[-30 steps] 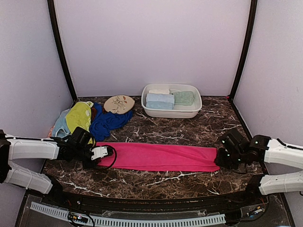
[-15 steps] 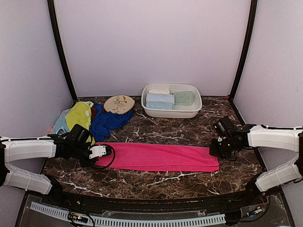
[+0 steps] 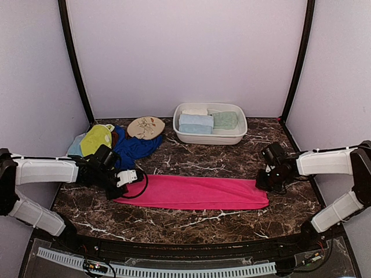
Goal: Roll the towels
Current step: Adjust the towel at the center of the board.
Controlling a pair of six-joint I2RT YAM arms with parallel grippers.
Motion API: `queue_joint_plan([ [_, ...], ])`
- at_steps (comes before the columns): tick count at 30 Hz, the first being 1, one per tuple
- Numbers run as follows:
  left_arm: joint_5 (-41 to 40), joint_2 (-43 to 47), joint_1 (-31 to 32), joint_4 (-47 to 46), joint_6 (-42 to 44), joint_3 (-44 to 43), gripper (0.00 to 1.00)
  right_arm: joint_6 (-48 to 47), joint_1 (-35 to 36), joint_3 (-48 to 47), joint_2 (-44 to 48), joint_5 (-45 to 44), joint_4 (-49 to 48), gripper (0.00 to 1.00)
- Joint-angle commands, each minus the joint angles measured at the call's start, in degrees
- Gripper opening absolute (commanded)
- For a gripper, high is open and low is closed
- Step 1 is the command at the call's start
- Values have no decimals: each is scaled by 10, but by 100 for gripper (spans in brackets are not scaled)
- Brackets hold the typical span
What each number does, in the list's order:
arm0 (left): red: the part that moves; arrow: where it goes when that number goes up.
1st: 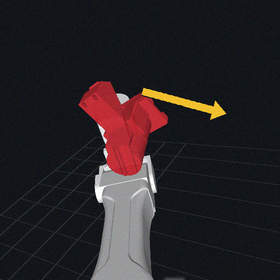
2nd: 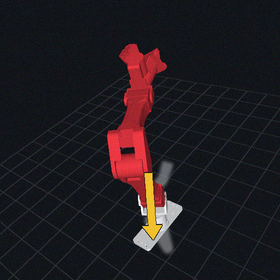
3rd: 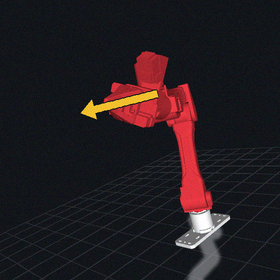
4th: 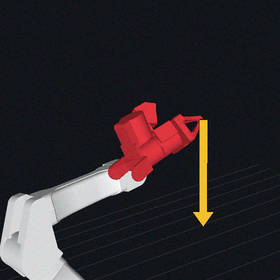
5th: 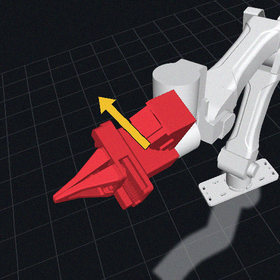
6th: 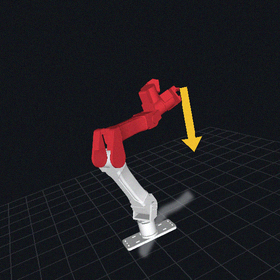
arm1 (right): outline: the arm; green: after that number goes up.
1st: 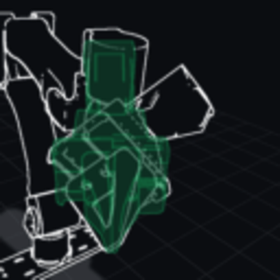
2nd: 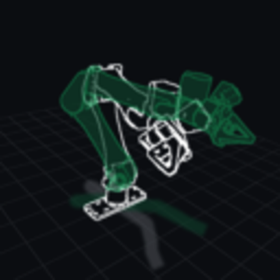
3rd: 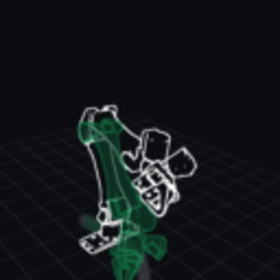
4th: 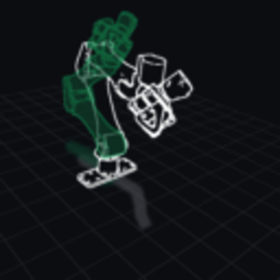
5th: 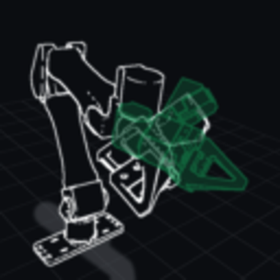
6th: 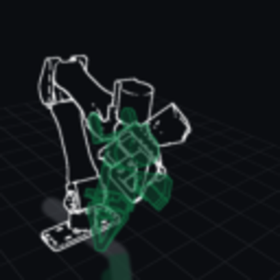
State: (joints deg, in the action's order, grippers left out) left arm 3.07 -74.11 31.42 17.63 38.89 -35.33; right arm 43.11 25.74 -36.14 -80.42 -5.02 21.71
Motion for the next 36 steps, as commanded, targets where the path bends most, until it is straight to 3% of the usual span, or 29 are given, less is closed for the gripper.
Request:
queue_joint_plan([
  [1, -42, -33, 5, -15, -15, 28, 9, -20, -22, -3, -7, -21, 5, 0],
  [8, -59, 48, 5, -15, 47, 118, 9, -41, -55, -15, -16, -45, 15, 0],
  [15, -54, 90, 5, -8, 58, 107, 10, -45, -46, -47, 4, -81, 51, 0],
  [18, -30, 93, 5, 12, 50, 79, 14, -26, -24, -38, 45, -75, 66, 14],
  [21, -7, 96, 5, 28, 39, 51, 19, -1, -15, 2, 95, -36, 60, 36],
  [23, 12, 93, 4, 48, 25, 28, 20, 18, 1, 30, 135, -19, 55, 40],
  [28, 49, 82, 5, 81, 16, 2, 22, 62, 68, 56, 199, -37, 98, 28],
  [36, 21, 66, 5, 56, 21, 39, 21, 117, 120, 70, 237, -13, 134, 31],
])
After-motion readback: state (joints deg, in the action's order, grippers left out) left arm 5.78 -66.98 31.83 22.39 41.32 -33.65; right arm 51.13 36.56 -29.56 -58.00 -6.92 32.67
